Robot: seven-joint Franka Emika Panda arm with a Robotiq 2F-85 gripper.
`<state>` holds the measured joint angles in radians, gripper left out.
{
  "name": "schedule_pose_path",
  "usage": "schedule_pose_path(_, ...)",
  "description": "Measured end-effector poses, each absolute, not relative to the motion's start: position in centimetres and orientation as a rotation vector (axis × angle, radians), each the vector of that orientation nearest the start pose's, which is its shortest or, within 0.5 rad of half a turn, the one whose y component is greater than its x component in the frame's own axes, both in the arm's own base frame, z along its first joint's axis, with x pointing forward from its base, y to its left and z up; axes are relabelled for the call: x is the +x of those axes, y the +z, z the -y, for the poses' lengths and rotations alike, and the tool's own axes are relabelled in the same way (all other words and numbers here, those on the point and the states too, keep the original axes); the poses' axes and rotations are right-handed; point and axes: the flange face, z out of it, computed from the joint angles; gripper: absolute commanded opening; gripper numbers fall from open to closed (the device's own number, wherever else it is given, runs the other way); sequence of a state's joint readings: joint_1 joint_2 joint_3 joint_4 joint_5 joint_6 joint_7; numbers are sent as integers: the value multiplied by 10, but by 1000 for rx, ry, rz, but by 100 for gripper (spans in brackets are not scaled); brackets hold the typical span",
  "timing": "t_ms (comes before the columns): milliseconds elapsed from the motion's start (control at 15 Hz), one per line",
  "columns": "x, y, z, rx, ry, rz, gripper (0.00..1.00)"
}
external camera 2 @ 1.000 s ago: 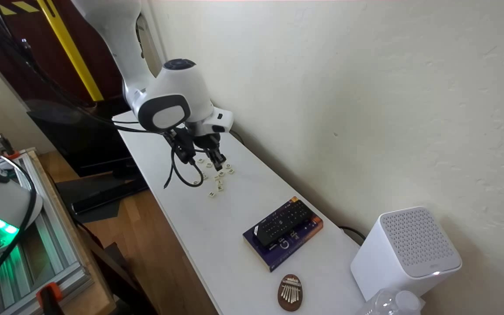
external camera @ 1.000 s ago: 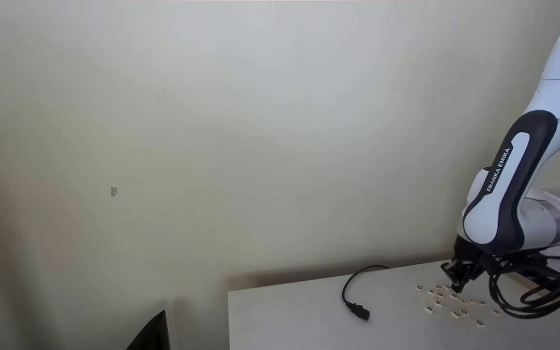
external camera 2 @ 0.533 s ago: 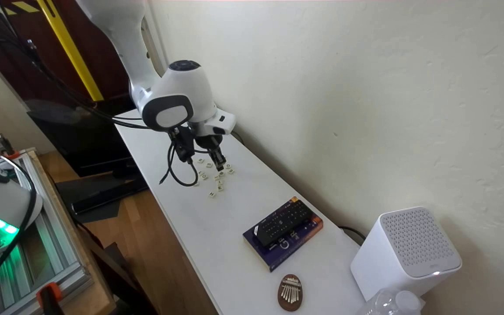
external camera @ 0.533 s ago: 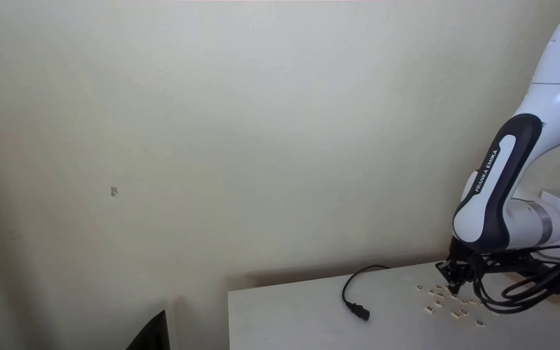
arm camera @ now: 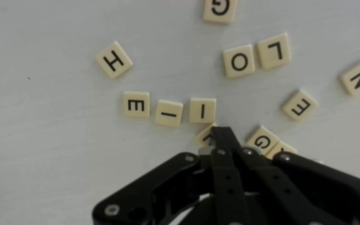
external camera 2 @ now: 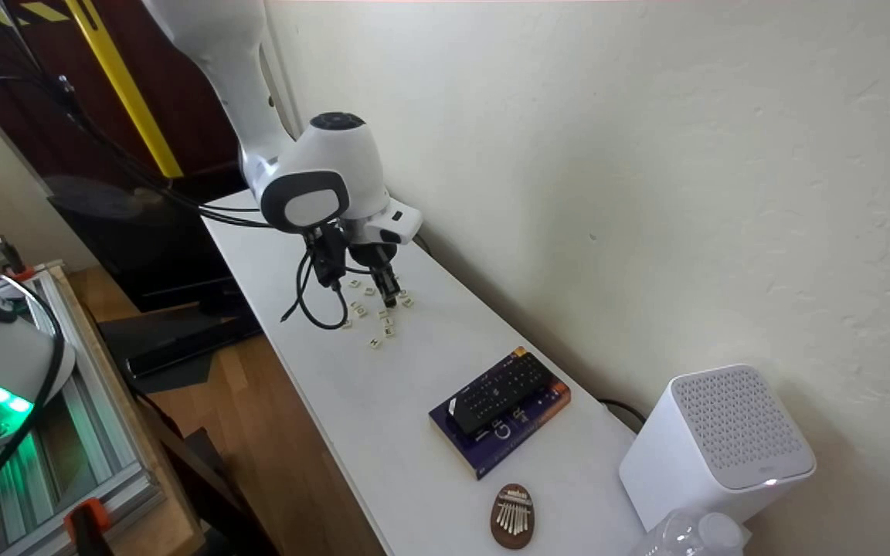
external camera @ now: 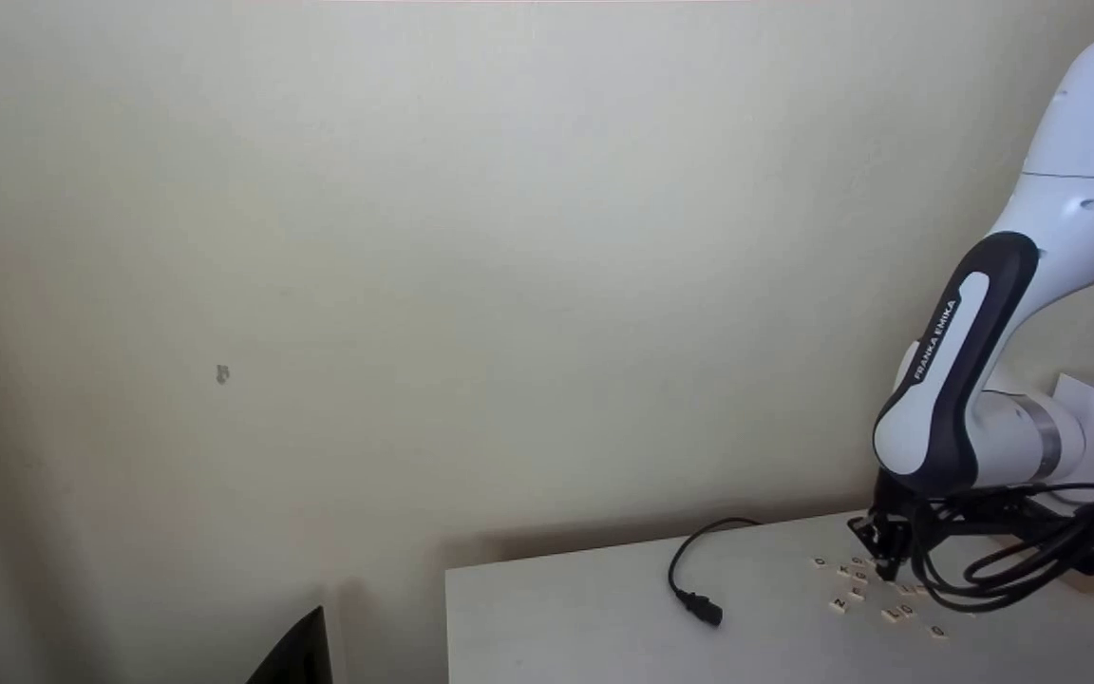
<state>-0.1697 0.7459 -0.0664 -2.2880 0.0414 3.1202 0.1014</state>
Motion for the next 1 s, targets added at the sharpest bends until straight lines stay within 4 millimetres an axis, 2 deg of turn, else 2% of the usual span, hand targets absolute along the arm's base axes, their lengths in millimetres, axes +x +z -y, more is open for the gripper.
schedule_pose_path(533,486,38,125,-3160,-70,-464,0)
schedule_pose_path(1000,485,38,118,-3201,-55,-135,0)
